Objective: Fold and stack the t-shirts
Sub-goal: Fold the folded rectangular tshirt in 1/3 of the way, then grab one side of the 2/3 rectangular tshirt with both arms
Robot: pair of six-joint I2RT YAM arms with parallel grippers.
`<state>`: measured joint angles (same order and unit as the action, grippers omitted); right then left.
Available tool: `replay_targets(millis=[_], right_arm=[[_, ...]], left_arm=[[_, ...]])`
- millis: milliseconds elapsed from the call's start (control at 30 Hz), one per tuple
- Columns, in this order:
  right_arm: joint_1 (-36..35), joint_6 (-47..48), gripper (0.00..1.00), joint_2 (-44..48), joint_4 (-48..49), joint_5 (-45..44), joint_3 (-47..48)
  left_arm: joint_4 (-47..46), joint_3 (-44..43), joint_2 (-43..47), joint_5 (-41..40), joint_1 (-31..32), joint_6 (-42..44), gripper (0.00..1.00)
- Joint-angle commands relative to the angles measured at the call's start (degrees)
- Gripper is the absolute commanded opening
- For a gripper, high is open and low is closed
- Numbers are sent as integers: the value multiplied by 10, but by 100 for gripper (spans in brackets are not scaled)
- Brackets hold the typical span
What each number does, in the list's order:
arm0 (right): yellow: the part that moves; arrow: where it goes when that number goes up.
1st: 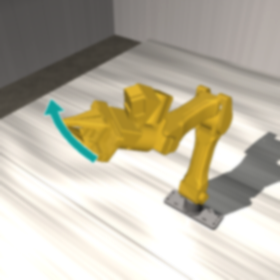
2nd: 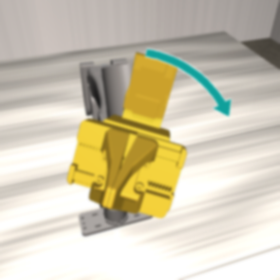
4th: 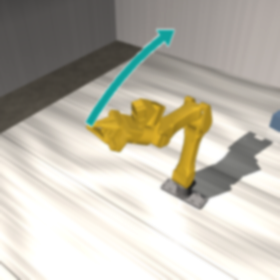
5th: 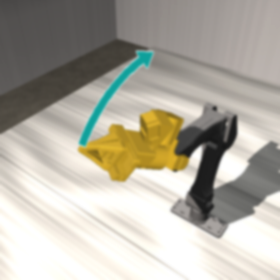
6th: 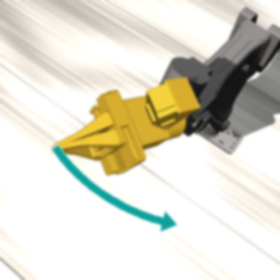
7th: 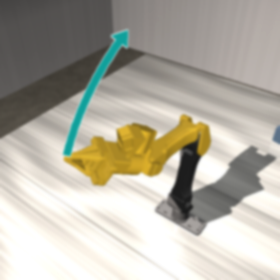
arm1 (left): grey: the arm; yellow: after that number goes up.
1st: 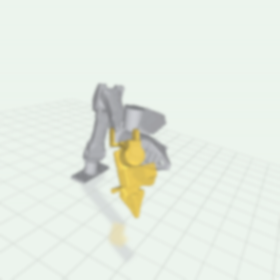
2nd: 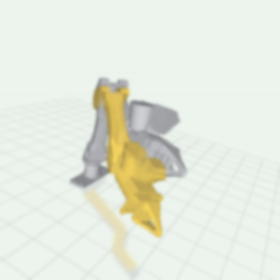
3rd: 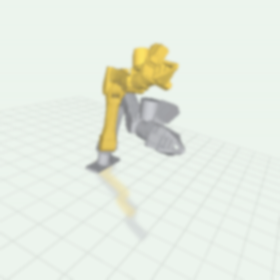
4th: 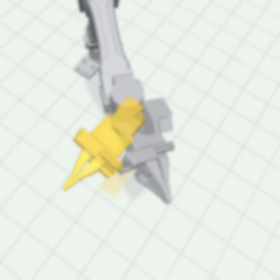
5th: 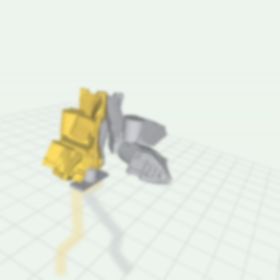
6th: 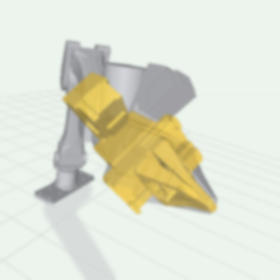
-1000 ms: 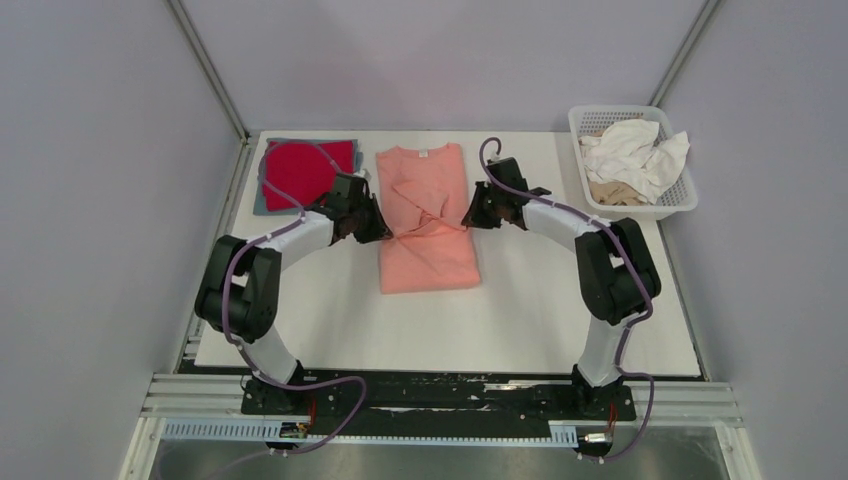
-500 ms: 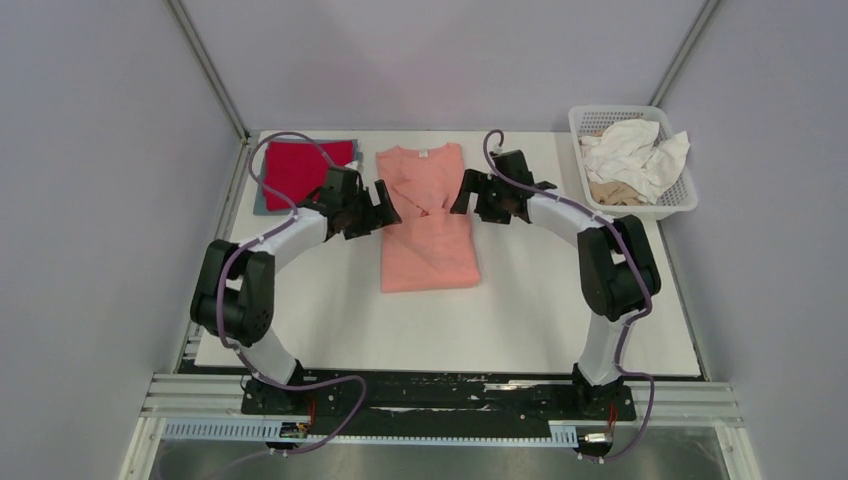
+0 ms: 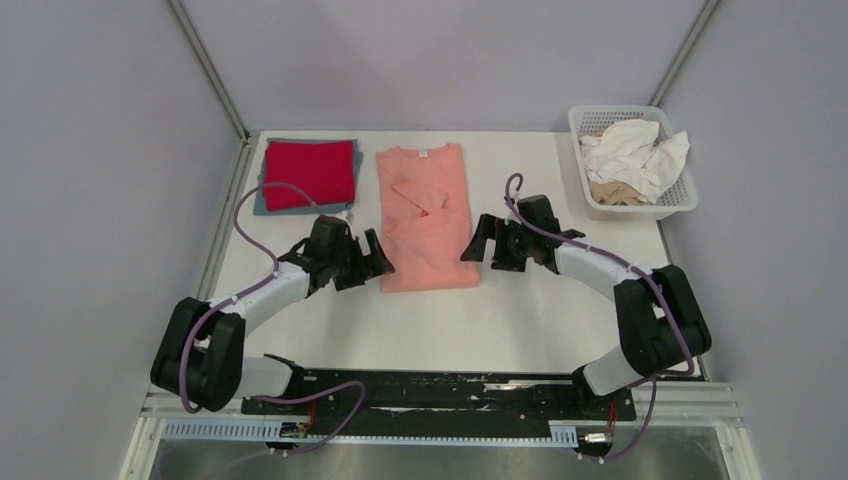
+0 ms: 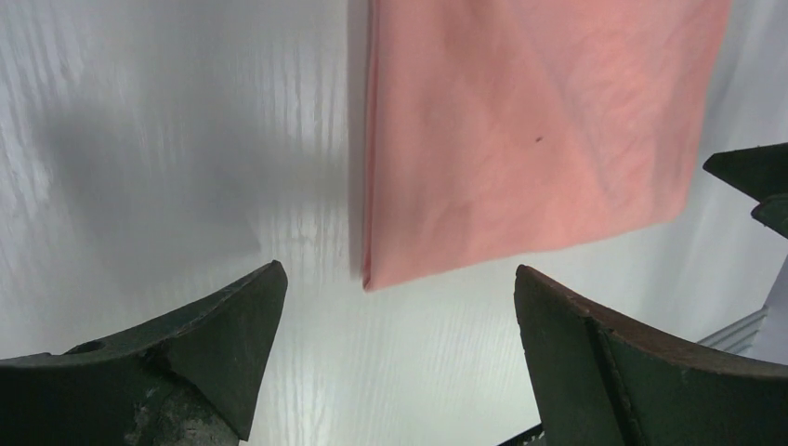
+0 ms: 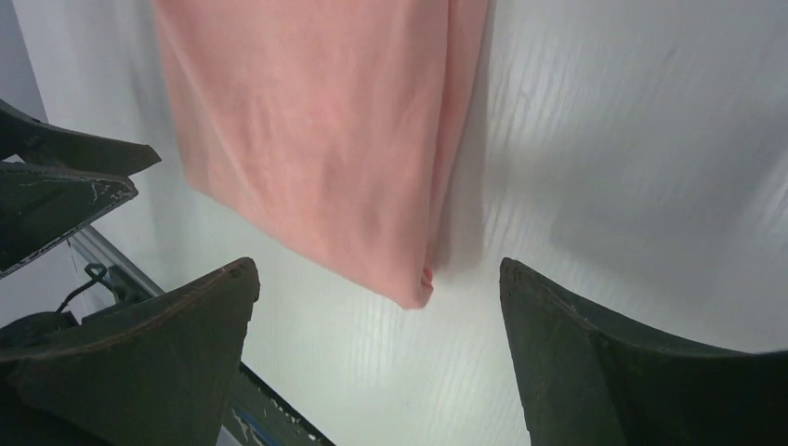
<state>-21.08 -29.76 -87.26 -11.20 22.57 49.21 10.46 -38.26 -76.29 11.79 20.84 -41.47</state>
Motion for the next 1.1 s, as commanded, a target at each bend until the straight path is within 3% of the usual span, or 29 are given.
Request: replay_targets(millis=[0,100,533,867,1033,1067], right_arm=[[-2,-31,98,11,48,65,-46],[-5,-46,95,-2,55,73,-62],[-13,-99,64,-36,74,21,-99],[-15,-108,33,-62,87,-4,-104],[-20,-110,19,-68,91,6,-107],[-20,-109,16,-65,91,5,-108]], left_arm=[[-33,35,30,11,12,-32,100],[-44,48,13,21,15,-46,99],[-81,62,-52,21,33,-68,66],[-98,51,-106,5,35,-73,33],[-100,39,-127,17,35,-72,1],[-101,44,-126,22,35,-73,0]])
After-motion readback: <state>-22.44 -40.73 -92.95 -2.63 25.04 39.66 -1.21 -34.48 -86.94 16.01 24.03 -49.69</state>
